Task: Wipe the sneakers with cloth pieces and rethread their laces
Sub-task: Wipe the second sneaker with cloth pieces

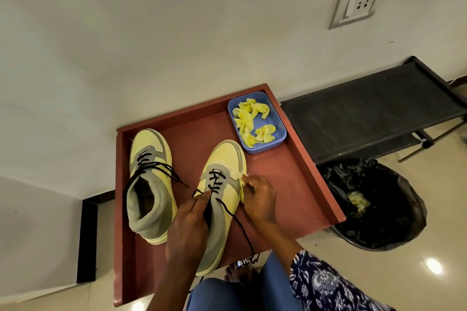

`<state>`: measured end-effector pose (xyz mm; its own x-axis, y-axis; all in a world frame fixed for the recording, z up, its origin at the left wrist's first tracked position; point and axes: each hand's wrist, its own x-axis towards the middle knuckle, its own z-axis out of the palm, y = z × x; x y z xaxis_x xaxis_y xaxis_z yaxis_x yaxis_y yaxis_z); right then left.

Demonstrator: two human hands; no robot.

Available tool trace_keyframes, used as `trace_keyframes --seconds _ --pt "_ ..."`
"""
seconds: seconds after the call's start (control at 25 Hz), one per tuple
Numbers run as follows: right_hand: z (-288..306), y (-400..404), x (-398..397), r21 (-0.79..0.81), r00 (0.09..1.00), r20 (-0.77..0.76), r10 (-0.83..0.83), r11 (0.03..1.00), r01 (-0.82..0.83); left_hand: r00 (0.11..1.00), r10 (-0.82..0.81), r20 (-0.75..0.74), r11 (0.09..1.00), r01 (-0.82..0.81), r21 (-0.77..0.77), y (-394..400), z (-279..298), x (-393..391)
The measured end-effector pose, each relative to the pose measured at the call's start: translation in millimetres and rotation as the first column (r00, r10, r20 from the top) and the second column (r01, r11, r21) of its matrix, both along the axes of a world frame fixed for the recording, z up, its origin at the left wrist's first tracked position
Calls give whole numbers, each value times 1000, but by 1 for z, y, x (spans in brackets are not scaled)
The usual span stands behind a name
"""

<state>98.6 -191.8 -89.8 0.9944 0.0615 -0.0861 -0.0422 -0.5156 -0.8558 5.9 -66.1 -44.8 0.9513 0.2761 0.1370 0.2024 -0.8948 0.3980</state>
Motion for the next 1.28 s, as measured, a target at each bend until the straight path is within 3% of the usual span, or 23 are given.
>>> trace_keyframes --seconds 0.28,0.44,0.76,1.04,1.28 --pt "-11 -4 -36 -36 997 36 71 997 -70 1000 -5 12 1000 5 23 0 -2 0" --pt "3 -1 -22 -42 998 -66 -1 999 -2 1000 -6 -3 1000 6 21 0 -1 1" --pt "13 16 45 -190 999 -45 24 981 -32 999 -23 -23 998 25 59 1 -2 -1" --pt "13 9 0 -131 997 17 72 989 -69 1000 -16 -4 999 16 49 0 0 -1" --pt "8 9 -22 -145 993 -31 114 982 -117 1000 -4 -13 999 4 37 1 -1 -1"
